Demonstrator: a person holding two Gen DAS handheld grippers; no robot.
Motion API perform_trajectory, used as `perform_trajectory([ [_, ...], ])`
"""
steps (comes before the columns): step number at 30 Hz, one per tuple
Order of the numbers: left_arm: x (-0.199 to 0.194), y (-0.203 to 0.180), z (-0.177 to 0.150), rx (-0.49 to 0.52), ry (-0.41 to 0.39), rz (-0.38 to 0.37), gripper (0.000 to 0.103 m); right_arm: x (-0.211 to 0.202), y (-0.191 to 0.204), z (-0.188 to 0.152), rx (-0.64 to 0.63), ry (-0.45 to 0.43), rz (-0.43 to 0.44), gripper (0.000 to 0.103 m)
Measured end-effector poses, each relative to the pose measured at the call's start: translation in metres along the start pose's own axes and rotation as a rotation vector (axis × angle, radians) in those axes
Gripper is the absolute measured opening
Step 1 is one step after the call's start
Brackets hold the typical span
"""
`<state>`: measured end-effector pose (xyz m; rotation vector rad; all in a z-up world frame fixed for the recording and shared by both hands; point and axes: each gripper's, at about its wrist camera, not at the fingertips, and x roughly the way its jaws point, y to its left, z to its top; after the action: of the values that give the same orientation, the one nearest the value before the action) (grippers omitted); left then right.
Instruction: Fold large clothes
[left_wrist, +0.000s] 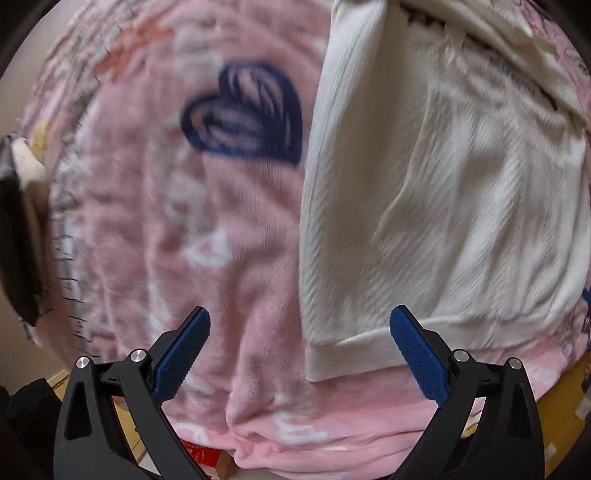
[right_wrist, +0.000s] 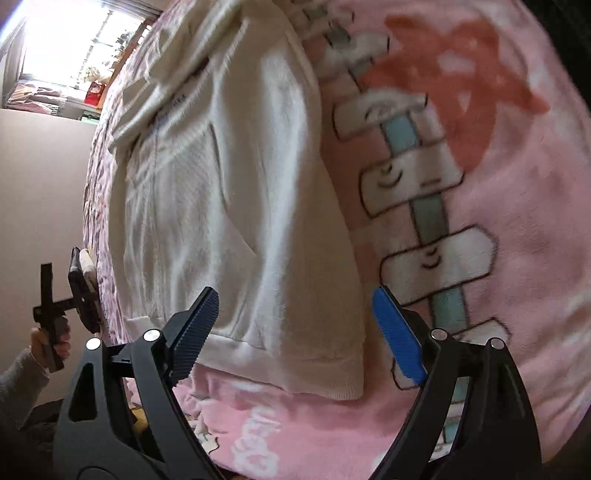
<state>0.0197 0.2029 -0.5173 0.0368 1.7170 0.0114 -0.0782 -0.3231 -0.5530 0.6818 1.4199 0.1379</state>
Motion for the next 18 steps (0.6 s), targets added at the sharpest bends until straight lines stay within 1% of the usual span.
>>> perform_trajectory([
  [3,0.028,0.01,-0.005,-0.005,0.029,-0.011,0.095,0.016,-0.001,-0.001,0.002,0.038,-0.021,0.083],
  [4,0.035,0.012,-0.005,-0.014,0.041,-0.026,0.095,0.022,0.001,-0.002,0.0,0.049,-0.03,0.083],
  [5,0.043,0.014,-0.006,-0.028,0.051,-0.059,0.095,0.027,0.003,-0.003,-0.009,0.057,-0.047,0.083],
  [7,0.054,0.013,-0.005,-0.045,0.047,-0.109,0.095,0.032,0.007,-0.003,-0.035,0.065,-0.084,0.084],
  [9,0.062,0.012,-0.004,-0.055,0.047,-0.128,0.095,0.035,0.012,-0.005,-0.056,0.061,-0.121,0.085],
  [11,0.071,0.01,-0.003,-0.074,0.051,-0.151,0.095,0.034,0.012,-0.005,-0.052,0.049,-0.128,0.085],
  [16,0.082,0.014,-0.002,-0.102,0.043,-0.167,0.095,0.035,0.008,-0.008,-0.054,0.045,-0.131,0.086],
  [18,0.084,0.012,-0.004,-0.098,0.041,-0.171,0.095,0.036,0.009,-0.008,-0.063,0.046,-0.125,0.089],
])
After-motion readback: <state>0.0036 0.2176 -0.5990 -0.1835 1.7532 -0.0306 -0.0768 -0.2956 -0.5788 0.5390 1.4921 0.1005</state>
